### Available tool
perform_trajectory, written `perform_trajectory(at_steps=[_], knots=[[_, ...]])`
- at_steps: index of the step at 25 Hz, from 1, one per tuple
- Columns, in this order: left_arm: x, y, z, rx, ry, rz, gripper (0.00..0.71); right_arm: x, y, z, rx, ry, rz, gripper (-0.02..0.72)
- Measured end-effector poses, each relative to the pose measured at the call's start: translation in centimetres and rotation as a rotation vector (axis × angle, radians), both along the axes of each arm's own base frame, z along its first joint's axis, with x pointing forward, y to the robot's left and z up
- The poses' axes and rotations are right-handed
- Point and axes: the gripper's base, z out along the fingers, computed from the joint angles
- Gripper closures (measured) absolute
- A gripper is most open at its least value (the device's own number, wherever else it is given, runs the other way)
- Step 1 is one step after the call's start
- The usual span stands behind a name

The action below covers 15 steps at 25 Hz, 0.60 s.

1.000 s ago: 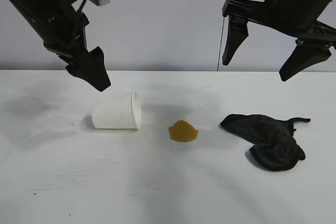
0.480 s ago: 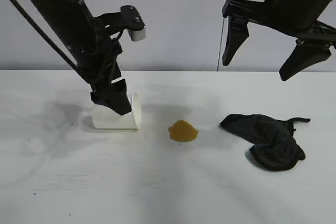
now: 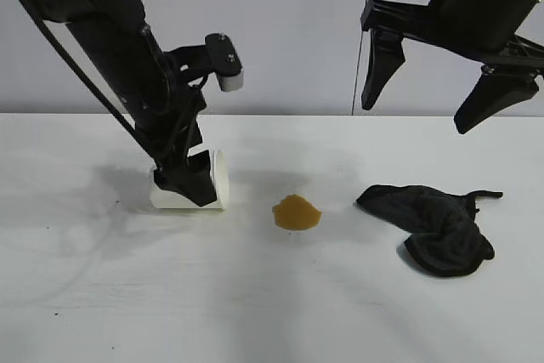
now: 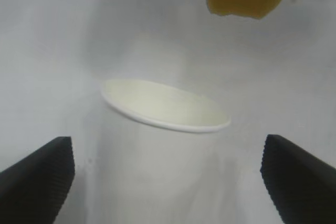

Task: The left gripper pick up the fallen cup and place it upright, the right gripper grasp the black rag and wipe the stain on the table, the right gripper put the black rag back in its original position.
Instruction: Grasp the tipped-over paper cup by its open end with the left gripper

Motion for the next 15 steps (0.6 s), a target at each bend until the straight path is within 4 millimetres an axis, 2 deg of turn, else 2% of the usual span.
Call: perform_trajectory(at_steps=[10,15], knots=[[0.2,-0.7,-2.6,0.012,0.004,-0.021,0.019,0.0,0.0,0.0,-0.002,0.0,0.004,0.051],[0.1,-0.8,-3.3,0.023,0.015,-0.041,0.152,0.0,0.0,0.0,-0.002,0.0,0.005,0.051]])
